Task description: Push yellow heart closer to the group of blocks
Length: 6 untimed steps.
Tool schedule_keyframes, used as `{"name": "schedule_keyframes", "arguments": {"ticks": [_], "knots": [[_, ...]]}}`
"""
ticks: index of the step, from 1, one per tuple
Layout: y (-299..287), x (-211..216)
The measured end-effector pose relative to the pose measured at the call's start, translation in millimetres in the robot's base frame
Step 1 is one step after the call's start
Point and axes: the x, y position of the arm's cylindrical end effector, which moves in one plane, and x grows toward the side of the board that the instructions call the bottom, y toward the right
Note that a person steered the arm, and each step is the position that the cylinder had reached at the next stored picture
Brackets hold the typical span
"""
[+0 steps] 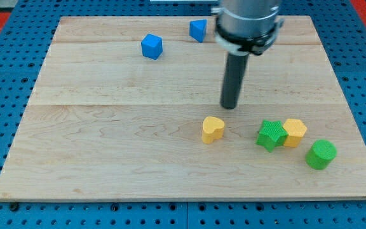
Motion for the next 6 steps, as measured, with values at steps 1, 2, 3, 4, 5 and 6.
{"name": "schedule_keyframes", "arguments": {"ticks": [1, 2, 3, 4, 5, 6], "knots": [[-12, 36], [-23, 49], [-58, 42], [-74, 62], [-32, 78], [17, 83]]}}
